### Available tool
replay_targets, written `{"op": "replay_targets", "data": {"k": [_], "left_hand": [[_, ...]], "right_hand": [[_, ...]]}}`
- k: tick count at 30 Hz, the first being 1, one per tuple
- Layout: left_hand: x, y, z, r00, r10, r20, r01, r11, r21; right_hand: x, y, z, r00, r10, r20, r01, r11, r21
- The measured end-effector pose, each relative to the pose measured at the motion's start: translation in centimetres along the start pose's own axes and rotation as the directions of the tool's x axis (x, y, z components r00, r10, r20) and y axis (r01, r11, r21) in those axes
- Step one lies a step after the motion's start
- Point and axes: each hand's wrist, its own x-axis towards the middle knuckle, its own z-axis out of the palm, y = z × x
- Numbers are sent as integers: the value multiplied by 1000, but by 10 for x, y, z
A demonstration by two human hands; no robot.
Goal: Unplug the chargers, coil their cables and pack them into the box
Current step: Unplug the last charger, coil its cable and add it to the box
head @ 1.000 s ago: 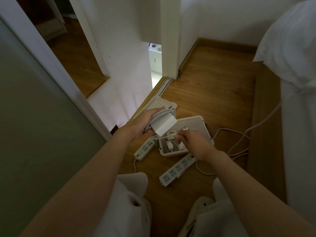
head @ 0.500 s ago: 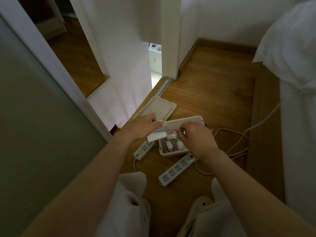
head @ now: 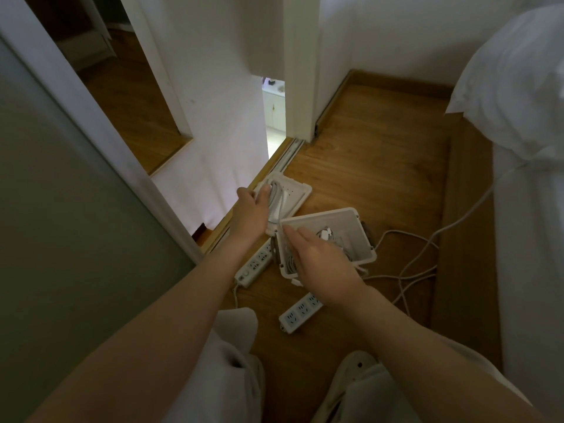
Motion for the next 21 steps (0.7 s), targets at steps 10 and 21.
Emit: {"op": "replay_targets", "data": {"k": [10,21], "left_hand": [[-4,22,-6,903,-194,384,430,442,-787],[-9,15,-13,854,78,515,247,810,-532]], "right_hand": [[8,7,18,993,-49,111,45,998,34],[9,33,8,986,132,99,-119,985,-124]]}}
